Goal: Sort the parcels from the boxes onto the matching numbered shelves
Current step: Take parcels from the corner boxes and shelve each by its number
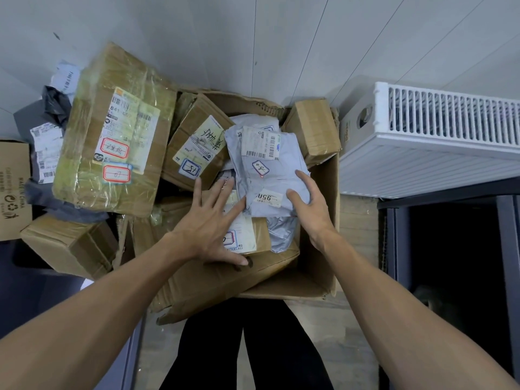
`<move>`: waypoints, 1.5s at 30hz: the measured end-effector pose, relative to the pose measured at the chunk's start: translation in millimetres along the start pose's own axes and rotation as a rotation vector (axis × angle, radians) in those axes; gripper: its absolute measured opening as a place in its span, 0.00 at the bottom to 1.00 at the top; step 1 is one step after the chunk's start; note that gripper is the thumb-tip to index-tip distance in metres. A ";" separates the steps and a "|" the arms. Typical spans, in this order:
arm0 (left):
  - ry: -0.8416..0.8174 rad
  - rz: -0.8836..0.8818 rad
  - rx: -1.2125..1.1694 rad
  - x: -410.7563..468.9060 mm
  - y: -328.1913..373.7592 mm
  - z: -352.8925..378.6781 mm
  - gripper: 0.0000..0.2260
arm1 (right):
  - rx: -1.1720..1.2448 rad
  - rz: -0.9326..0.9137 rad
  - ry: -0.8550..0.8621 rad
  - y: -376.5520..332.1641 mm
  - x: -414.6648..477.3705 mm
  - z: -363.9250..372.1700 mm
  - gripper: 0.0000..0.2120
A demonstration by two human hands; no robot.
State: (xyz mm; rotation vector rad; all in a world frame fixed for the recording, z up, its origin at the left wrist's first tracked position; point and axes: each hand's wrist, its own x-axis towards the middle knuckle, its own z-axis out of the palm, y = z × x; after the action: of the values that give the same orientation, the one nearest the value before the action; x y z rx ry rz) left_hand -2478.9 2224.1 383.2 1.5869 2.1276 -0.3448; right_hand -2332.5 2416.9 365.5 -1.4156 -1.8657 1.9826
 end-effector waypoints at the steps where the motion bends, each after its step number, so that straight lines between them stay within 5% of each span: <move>1: 0.000 -0.004 0.004 0.5 1.3 -0.3 0.63 | 0.001 0.002 -0.005 -0.9 -0.3 -1.1 0.24; 12: -0.030 -0.064 0.022 -19.7 -1.3 -20.1 0.55 | 0.039 0.028 -0.134 -22.8 -16.9 -4.8 0.26; 34: 0.404 -0.206 -0.058 -119.2 -59.7 -179.1 0.56 | 0.088 -0.299 0.043 -191.9 -119.0 -27.2 0.25; 45: 0.543 -0.351 -0.035 -176.6 -50.6 -225.0 0.55 | -0.036 -0.451 -0.145 -245.1 -130.5 -30.4 0.26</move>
State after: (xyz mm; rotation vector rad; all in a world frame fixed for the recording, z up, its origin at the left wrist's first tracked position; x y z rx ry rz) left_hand -2534.4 2164.8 662.1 1.3925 2.8154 0.0268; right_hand -2364.1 2423.9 642.9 -0.7759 -2.0589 1.8669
